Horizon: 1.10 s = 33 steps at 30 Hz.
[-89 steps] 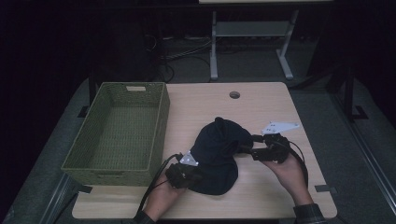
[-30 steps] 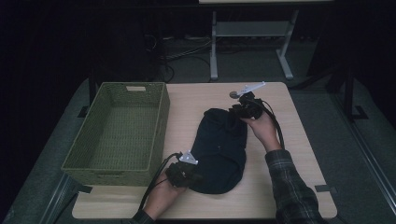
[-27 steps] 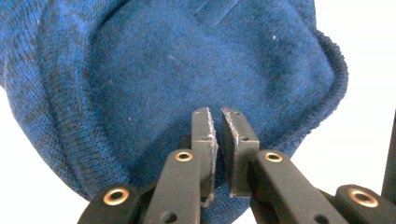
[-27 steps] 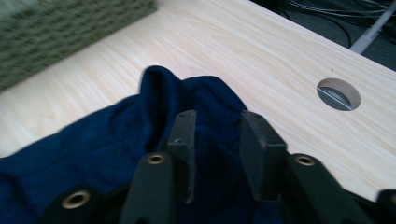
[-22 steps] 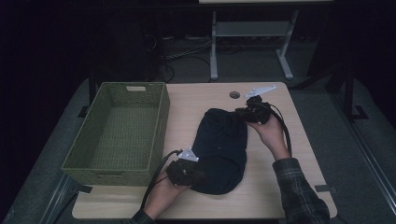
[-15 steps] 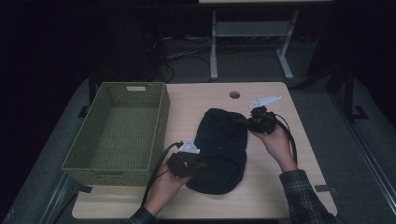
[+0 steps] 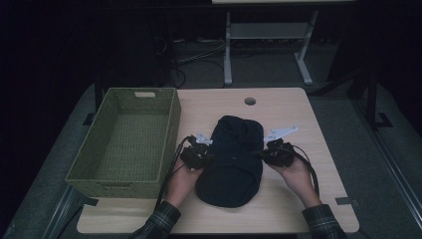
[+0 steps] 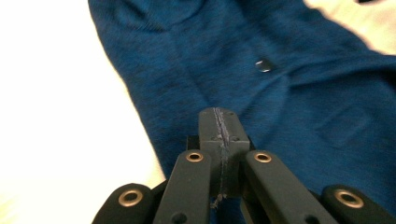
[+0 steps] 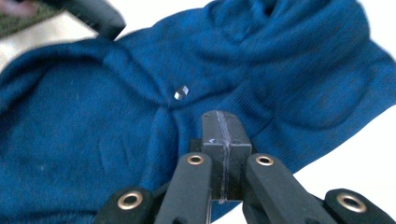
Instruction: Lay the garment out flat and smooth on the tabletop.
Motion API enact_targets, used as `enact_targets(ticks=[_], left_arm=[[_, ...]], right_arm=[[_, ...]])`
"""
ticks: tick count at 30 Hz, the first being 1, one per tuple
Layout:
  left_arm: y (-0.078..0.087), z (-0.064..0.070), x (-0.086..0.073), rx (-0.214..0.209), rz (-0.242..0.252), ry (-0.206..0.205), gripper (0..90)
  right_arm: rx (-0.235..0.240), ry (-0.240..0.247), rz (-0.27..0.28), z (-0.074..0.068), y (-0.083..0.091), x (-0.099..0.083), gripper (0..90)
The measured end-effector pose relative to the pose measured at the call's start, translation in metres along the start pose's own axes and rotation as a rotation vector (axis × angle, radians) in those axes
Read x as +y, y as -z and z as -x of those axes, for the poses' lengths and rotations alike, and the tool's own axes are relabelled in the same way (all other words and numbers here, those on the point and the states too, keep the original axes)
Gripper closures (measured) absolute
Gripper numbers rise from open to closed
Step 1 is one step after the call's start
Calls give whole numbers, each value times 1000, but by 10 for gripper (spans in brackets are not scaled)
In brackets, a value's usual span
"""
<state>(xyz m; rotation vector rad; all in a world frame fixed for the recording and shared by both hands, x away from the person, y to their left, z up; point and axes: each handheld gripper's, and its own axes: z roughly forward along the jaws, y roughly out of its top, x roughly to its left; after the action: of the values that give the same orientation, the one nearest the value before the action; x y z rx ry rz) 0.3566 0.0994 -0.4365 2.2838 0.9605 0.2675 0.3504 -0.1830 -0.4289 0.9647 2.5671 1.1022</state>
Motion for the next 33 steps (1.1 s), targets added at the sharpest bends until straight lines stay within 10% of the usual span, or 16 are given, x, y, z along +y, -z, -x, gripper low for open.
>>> enact_targets(ticks=[8, 33], left_arm=[[-16, -3, -8, -14, -59, -5, 900], [2, 27, -36, -171, -56, -66, 900]], right_arm=[[-5, 8, -111, -2, -24, -18, 900], [-41, 2, -100, -12, -12, -36, 900]])
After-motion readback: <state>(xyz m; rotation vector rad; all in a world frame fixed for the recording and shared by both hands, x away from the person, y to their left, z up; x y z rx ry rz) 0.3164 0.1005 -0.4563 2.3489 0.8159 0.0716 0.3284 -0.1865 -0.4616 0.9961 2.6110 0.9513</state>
